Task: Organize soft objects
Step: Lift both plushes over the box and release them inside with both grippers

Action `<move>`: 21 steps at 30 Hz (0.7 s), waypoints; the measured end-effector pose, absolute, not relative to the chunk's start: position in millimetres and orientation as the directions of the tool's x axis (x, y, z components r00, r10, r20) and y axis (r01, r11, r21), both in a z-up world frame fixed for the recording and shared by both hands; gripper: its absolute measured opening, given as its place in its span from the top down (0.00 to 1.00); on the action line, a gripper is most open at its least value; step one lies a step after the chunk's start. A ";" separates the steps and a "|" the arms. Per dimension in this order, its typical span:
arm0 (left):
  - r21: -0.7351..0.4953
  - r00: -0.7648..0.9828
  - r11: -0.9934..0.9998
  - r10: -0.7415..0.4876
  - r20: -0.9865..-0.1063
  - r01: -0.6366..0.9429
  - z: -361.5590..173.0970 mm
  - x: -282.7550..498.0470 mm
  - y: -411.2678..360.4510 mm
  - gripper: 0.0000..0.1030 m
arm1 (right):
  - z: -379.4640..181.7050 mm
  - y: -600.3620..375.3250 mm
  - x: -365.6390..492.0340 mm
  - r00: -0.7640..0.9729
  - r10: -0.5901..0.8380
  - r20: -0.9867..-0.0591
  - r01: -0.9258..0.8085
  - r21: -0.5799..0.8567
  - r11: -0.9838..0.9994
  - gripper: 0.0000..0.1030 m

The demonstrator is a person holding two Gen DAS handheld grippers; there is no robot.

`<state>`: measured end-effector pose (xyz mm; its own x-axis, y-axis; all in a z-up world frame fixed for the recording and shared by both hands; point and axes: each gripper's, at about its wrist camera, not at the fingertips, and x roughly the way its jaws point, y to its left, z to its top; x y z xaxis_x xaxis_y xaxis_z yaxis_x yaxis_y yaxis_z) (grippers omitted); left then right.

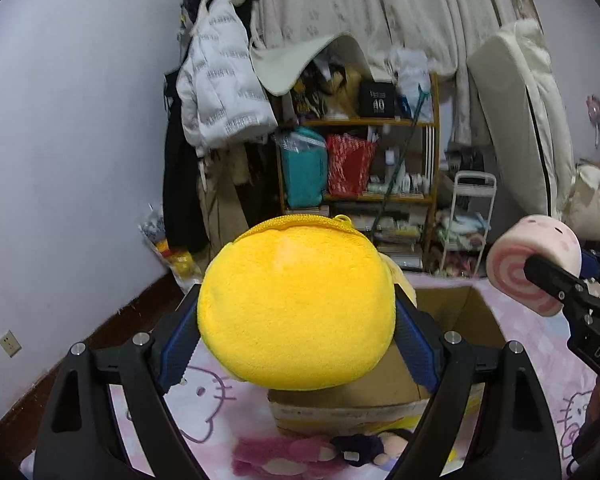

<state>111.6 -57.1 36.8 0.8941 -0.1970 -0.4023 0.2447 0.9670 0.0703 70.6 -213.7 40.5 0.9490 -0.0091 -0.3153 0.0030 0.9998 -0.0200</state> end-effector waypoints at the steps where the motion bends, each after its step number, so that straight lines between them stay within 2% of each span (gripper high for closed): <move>1: 0.068 0.888 0.966 -0.201 -0.414 0.251 32.8 114.5 -58.3 0.17 | 37.1 -214.5 74.0 0.946 -0.005 -0.324 -0.001 -0.017 1.000 0.53; 16: 0.078 0.823 0.944 -0.236 -0.517 0.320 -0.4 141.2 -74.2 0.16 | -2.2 -219.4 96.4 0.905 0.036 -0.425 -0.032 0.016 0.999 0.51; 19: 0.084 0.814 0.940 -0.238 -0.529 0.329 -3.8 140.3 -75.7 0.14 | -4.1 -218.3 96.3 0.899 0.035 -0.436 -0.034 0.011 0.999 0.49; 21: 0.093 0.816 0.940 -0.232 -0.529 0.327 -2.8 139.9 -76.6 0.09 | -5.5 -218.2 96.5 0.892 0.043 -0.450 -0.041 0.013 0.999 0.48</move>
<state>139.9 -76.6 -2.8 0.8163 -0.2316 -0.5292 0.3272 0.9403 0.0932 96.5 -218.2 -5.5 0.8922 0.0425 -0.4497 -0.0408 0.9991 0.0134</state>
